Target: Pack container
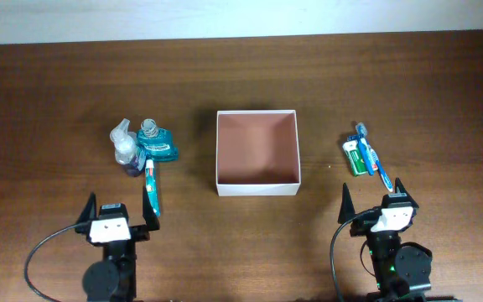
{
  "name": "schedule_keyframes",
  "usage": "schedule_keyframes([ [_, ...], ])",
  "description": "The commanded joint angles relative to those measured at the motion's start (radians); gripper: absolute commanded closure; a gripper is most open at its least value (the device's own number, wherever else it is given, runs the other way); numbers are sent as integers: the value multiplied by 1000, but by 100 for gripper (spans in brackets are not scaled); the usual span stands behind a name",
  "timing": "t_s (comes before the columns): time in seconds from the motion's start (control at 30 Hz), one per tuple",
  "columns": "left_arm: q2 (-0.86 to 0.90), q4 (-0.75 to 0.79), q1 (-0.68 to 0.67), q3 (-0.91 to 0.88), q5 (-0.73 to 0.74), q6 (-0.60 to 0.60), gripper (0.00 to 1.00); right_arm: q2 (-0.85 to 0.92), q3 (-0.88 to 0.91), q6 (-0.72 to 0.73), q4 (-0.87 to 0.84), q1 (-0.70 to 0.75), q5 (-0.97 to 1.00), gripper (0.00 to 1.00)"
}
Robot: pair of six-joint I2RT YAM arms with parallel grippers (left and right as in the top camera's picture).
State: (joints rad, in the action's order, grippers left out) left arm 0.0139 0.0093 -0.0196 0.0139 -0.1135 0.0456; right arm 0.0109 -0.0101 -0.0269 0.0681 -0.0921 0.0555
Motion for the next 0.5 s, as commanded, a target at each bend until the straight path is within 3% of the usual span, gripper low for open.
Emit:
schedule_keyframes([
  [0.0,-8,57,5,-5,163,8,1,-5,5,1,8,8,5,1],
  [0.2,-8,69,5,-5,348,9,1,-5,5,1,8,8,5,2],
  [0.37,-3,69,5,35,357,80,1,-5,5,1,8,8,5,1],
  [0.47,46,-26,5,152,330,93,0,-5,5,1,8,8,5,1],
])
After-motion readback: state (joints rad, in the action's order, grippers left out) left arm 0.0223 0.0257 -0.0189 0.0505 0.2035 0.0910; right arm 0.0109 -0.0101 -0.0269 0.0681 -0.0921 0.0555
